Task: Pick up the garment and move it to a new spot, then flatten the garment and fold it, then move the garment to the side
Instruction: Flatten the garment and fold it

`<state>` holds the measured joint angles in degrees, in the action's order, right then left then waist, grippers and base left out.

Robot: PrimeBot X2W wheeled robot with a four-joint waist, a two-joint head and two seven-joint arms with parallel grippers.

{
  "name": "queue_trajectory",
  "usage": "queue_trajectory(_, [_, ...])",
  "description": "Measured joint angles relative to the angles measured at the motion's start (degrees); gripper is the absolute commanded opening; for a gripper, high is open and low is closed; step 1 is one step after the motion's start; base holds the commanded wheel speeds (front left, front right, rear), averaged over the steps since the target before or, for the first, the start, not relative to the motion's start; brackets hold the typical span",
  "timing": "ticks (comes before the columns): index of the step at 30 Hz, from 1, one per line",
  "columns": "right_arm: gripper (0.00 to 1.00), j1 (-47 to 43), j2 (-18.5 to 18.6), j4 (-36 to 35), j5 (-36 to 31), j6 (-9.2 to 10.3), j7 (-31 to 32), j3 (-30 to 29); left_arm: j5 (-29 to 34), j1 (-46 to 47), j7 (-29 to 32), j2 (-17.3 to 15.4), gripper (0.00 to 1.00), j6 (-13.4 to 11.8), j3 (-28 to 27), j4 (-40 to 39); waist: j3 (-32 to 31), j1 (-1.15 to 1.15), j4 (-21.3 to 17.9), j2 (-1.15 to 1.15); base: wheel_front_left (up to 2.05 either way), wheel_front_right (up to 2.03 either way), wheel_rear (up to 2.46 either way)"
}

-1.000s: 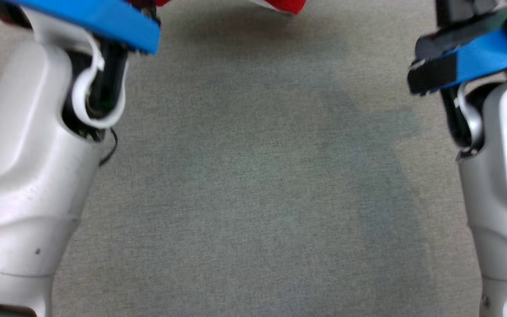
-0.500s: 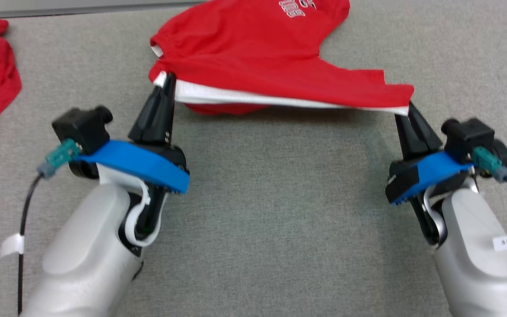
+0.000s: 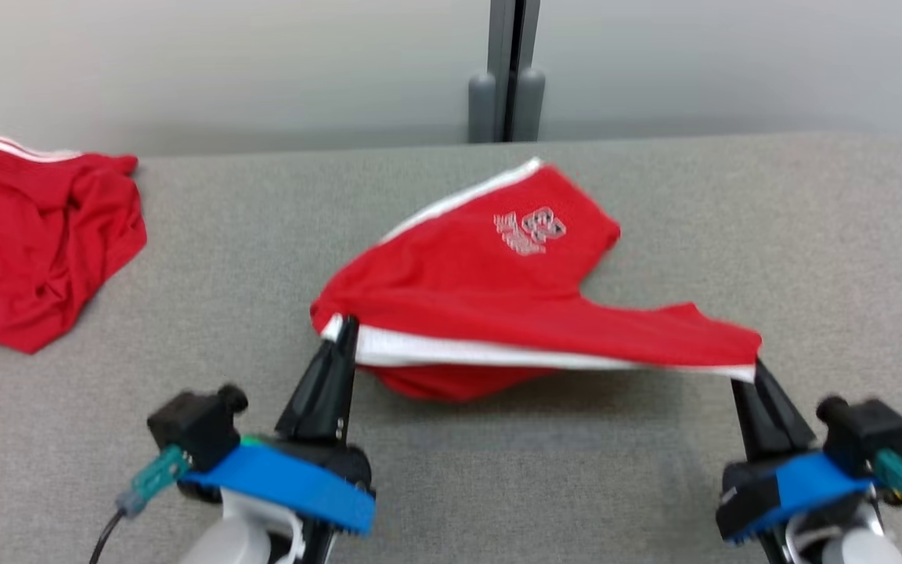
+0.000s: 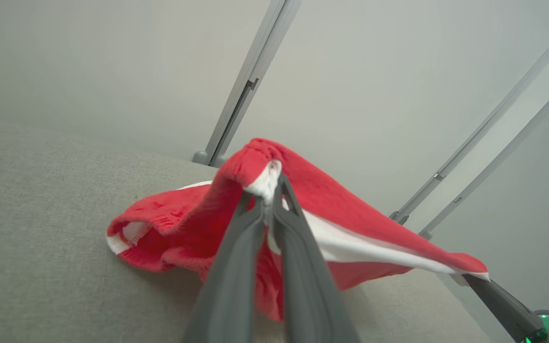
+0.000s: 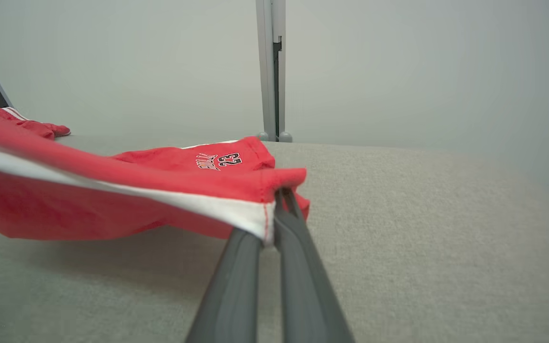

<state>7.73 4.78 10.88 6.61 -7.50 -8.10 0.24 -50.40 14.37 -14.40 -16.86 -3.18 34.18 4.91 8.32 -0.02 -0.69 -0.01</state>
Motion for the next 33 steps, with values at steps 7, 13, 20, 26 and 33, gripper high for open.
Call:
queue_trajectory(7, [0.00,-14.0,-1.2,-15.9,-0.8,0.00,8.1,-2.3,-0.5,-10.3,2.2,-3.1,0.00,-5.9,0.7,-10.3,-3.5,0.00,-1.0,-0.01,0.00,0.00,0.00])
queue_trajectory(13, [0.00,-16.1,-1.6,-19.9,-1.4,-0.01,11.2,-3.9,-1.3,-13.2,3.1,-3.0,0.00,-8.0,1.5,-11.8,-2.1,0.02,-0.2,0.00,0.00,0.00,0.00])
queue_trajectory(20, [0.00,-10.9,-1.6,-14.3,-2.4,-0.02,12.6,-5.1,-2.9,-12.1,3.5,0.1,0.00,-8.0,1.8,-7.0,1.3,0.03,1.8,0.01,0.00,0.00,0.00])
queue_trajectory(26, [0.00,0.1,0.2,-8.0,-4.0,-0.05,14.0,-5.0,-5.1,-7.3,3.9,3.8,0.00,-8.9,-0.2,-2.8,4.4,0.03,3.7,0.01,0.00,0.00,0.00])
queue_trajectory(33, [0.00,14.4,6.7,1.2,-3.5,-0.05,19.1,-0.8,-7.1,-0.9,4.7,8.5,0.00,-9.3,-1.4,2.6,7.7,0.03,7.1,0.02,0.00,0.00,0.00])
